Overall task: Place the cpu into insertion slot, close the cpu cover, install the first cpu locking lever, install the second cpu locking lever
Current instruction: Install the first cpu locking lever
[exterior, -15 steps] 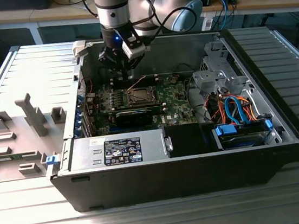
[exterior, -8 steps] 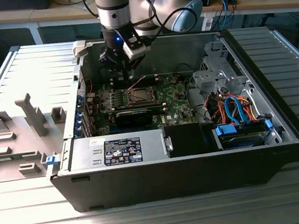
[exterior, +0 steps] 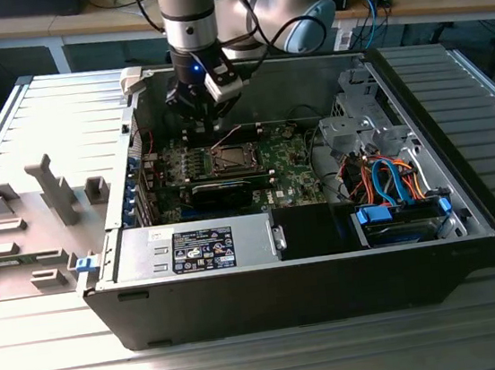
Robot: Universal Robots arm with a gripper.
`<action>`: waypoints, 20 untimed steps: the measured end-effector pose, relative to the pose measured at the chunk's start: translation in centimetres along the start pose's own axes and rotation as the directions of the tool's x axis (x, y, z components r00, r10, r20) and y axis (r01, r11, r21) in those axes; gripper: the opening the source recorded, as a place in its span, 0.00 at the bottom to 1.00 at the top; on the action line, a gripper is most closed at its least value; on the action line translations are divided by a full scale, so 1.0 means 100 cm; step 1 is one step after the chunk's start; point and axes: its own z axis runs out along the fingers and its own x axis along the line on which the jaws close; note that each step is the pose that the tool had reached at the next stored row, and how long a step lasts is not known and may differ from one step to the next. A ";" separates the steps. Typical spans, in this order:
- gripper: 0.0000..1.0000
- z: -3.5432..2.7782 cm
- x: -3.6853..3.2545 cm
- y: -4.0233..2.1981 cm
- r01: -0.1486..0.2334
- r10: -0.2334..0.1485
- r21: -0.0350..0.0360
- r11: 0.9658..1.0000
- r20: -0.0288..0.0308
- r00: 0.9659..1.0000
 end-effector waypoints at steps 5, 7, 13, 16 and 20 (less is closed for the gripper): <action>0.11 0.0062 -0.0059 0.0021 0.000 0.000 0.000 1.000 0.000 1.000; 0.11 0.0078 -0.0067 0.0027 0.002 -0.002 0.000 1.000 0.000 1.000; 0.11 0.0103 -0.0070 0.0046 0.007 -0.007 0.000 1.000 0.000 1.000; 0.11 0.0107 -0.0070 0.0054 0.009 -0.009 0.000 1.000 0.000 1.000; 0.11 0.0115 -0.0072 0.0067 0.011 -0.011 -0.001 1.000 0.000 1.000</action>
